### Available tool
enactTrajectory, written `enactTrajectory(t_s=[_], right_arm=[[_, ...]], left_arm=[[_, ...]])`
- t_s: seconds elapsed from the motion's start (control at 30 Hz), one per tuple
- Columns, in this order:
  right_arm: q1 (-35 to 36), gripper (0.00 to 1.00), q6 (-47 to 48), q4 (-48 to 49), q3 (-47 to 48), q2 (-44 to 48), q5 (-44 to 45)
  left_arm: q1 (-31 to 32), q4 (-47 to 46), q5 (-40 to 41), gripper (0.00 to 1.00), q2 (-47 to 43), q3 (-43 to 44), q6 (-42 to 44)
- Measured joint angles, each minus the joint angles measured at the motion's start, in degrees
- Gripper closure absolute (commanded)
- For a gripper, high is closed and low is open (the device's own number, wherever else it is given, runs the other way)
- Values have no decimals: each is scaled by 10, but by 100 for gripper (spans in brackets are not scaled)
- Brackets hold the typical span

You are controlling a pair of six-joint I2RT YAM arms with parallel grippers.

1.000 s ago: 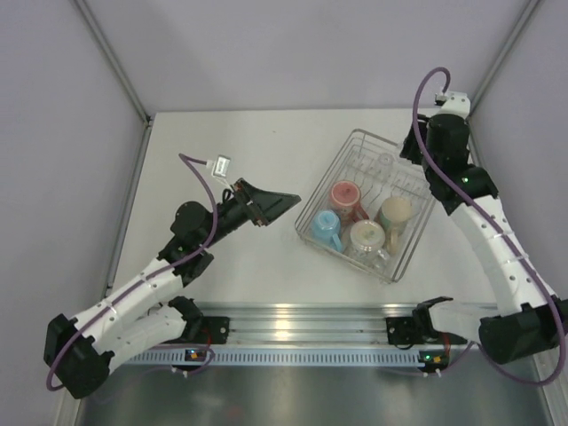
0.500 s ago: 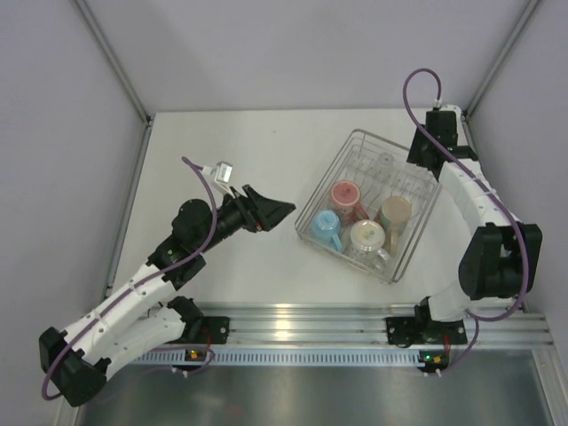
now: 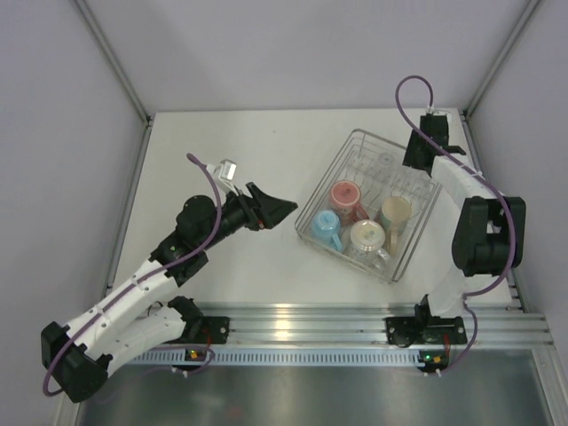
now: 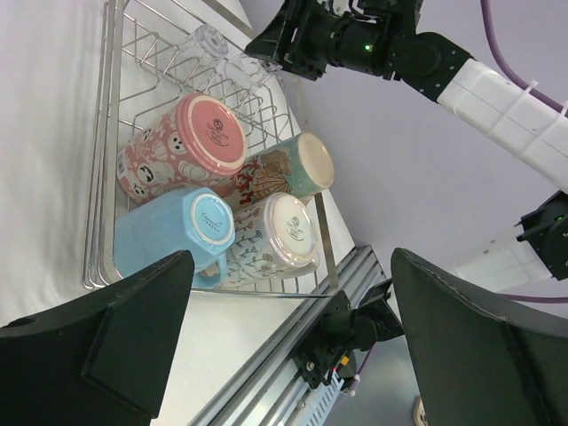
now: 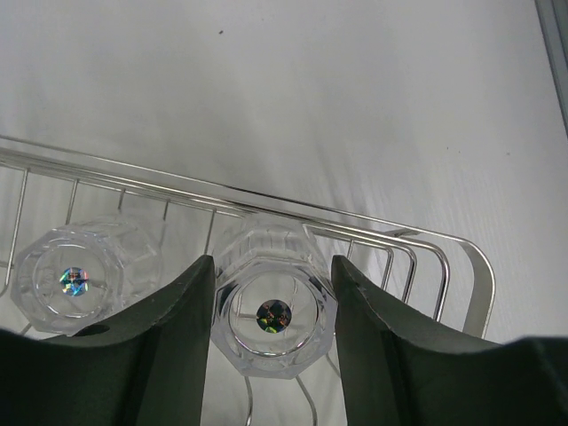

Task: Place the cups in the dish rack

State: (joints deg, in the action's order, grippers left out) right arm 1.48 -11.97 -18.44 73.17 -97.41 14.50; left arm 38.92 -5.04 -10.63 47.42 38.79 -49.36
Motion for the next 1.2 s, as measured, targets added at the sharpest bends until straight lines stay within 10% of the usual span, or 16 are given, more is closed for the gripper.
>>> enactTrajectory(t_s=[0.23, 0.9, 1.2], right_arm=[[-1, 61, 0, 9, 0, -14, 0], [-1, 71, -2, -19, 0, -8, 6], [-1, 51, -2, -54, 1, -8, 3]], left_arm=[[0, 0, 0, 2, 0, 0, 0], [0, 1, -6, 2, 8, 9, -10], [0, 1, -20, 3, 25, 16, -25]])
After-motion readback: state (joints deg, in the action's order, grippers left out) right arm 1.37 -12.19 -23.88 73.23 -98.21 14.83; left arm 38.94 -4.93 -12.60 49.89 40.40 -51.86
